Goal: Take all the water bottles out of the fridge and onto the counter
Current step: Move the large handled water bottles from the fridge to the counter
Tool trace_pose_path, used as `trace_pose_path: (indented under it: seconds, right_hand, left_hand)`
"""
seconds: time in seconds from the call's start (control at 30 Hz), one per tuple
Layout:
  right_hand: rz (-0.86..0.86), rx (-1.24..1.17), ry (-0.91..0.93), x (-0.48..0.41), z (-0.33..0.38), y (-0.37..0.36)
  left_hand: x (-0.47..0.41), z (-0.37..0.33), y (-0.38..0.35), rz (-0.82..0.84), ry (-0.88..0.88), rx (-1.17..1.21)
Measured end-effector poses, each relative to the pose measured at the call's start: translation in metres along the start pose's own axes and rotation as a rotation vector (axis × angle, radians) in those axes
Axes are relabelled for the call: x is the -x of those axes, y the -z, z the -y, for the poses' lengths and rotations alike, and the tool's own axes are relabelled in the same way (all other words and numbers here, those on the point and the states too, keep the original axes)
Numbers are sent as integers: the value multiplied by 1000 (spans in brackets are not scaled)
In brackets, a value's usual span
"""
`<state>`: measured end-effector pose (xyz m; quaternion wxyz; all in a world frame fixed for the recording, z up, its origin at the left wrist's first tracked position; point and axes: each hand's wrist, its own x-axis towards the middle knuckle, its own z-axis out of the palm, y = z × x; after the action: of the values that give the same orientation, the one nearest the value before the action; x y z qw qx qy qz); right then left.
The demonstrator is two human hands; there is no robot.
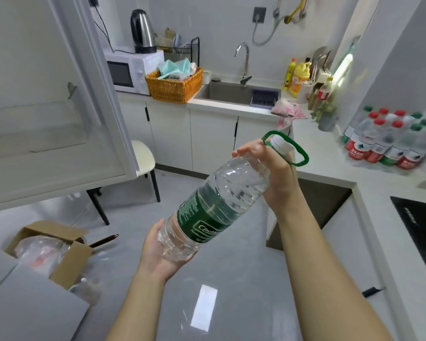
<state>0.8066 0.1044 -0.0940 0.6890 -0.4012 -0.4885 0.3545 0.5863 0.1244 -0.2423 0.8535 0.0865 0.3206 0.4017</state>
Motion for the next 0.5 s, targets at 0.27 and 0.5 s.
trace_pose_path:
  seconds: [0.27, 0.5]
  right_hand:
    - [-96, 14, -12, -22, -9, 61]
    - [-182, 108, 5, -70, -30, 106]
  left_hand:
    - [-57, 20, -35, 25, 93, -23]
    - [-145, 21, -68, 28, 187, -64]
